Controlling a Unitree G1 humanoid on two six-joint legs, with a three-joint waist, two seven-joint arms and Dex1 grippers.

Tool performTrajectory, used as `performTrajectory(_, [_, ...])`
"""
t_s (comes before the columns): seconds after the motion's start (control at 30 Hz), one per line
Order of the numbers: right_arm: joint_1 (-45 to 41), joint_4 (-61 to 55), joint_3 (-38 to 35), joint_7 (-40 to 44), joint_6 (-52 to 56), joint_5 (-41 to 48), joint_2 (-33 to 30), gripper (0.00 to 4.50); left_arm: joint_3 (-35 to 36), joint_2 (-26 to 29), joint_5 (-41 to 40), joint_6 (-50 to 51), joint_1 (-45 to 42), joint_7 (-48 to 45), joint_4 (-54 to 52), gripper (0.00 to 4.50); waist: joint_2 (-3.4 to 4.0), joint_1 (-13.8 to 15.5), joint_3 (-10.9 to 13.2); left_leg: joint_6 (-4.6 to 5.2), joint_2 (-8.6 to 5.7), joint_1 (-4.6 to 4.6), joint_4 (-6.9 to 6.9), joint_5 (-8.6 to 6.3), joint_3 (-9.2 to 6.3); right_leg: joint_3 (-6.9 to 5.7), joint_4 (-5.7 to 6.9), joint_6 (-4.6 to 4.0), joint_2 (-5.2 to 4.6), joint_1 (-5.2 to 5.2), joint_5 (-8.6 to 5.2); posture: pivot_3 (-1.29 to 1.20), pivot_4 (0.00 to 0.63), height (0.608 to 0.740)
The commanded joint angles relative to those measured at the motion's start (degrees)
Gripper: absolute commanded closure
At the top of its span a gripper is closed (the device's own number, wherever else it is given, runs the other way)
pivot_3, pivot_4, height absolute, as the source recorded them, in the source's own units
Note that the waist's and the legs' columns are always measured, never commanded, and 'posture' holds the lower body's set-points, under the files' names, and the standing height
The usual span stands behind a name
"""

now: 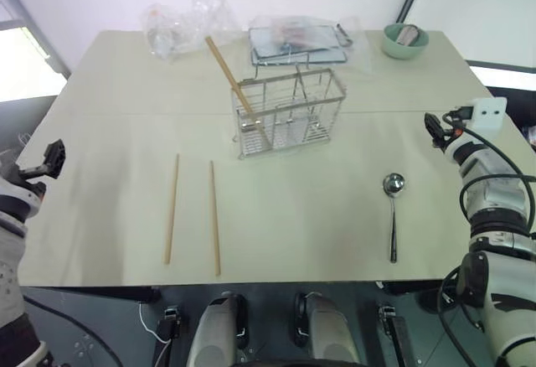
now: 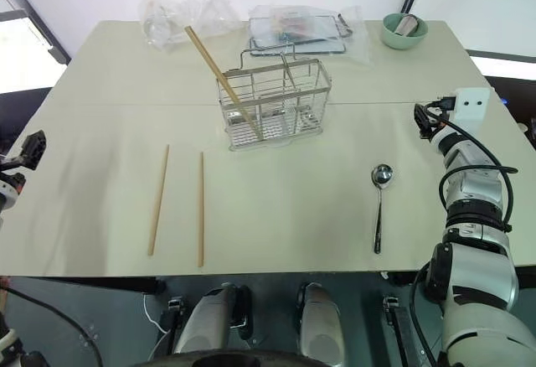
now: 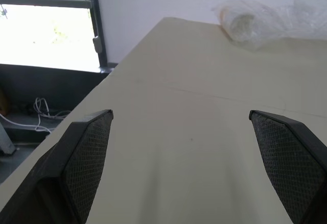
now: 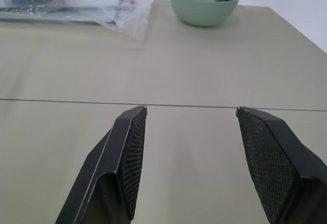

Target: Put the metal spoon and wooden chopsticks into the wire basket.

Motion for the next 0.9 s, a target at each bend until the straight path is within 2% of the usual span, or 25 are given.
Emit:
performTrajectory(0.03, [-1.5,-0.3,-0.8,0.2,-1.5,0.2,-1.5,1.64,1.4,0.8,-0.3,-0.6,-0.5,1.0,-1.4,0.02,0.0,-0.1,0.0,0.0,0.0,0.0,0.0,0.0,0.0,0.0,0.0,0.0,0.0,0.0,0.0,0.0,0.15,0.707])
performTrajectory(0.7, [-3.1,-0.7,-0.1,1.8,-1.1,-0.6,-4.6,1.64,-1.7,4.0,-2.5,0.6,-4.9,-1.1,-0.8,0.02,0.0,-0.1,0.0,-0.09,0.01,0.01,0.0,0.06,0.03,0.01,0.02,0.01,0.02,-0.01,0.01,0.0,0.15,0.707])
performTrajectory(0.8, [-3.9,-1.0,1.0,4.5,-1.0,-1.4,-6.1,1.64,-2.7,5.6,-5.2,2.7,-6.5,-3.3,-1.6,0.02,0.0,-0.1,0.0,-0.1,0.01,0.01,-0.01,0.07,0.03,0.01,0.04,0.01,0.02,-0.02,0.0,0.0,0.15,0.707])
performTrajectory(0.9, [-6.7,-1.4,4.1,12.2,-1.2,-2.9,-9.4,1.64,-5.8,9.2,-13.4,8.0,-10.3,-9.1,-4.3,0.02,0.0,0.1,0.0,-0.15,0.0,0.0,0.01,0.11,0.04,0.0,0.04,0.01,0.01,-0.01,0.0,0.0,0.15,0.707])
